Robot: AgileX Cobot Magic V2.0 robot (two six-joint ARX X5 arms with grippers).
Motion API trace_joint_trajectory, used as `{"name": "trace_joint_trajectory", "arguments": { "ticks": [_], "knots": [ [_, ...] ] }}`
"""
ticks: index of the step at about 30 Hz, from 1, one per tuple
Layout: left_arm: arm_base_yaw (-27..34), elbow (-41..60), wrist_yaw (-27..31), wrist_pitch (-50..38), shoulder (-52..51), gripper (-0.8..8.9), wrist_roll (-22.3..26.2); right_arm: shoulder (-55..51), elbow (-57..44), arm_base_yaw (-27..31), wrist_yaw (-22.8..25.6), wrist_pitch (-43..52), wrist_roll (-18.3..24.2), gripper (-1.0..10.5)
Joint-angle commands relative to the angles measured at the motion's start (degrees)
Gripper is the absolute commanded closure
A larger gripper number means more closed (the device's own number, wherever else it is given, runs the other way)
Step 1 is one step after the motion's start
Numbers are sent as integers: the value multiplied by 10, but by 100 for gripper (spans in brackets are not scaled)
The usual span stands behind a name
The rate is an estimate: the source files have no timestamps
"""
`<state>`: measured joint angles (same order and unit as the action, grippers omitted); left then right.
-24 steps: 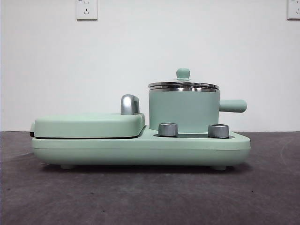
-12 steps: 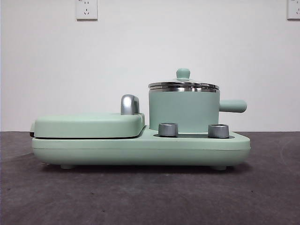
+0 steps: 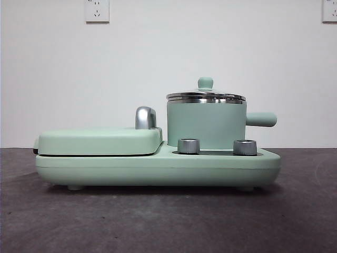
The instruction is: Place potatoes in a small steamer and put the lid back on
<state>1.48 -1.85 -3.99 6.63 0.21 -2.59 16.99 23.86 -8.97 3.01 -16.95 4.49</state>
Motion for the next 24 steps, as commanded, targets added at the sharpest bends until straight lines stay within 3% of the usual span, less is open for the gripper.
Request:
{"name": "trace_joint_trajectory", "arguments": {
  "ticks": [1, 8, 24],
  "knots": [
    [0, 11, 0, -6, 0, 807, -2, -61, -113, 21, -2, 59, -14, 929],
    [0, 11, 0, -6, 0, 807, -2, -172, -232, 66, 0, 86, -14, 929],
    [0, 11, 0, -6, 0, 807, -2, -168, -231, 76, 0, 82, -15, 929]
  ]
}}
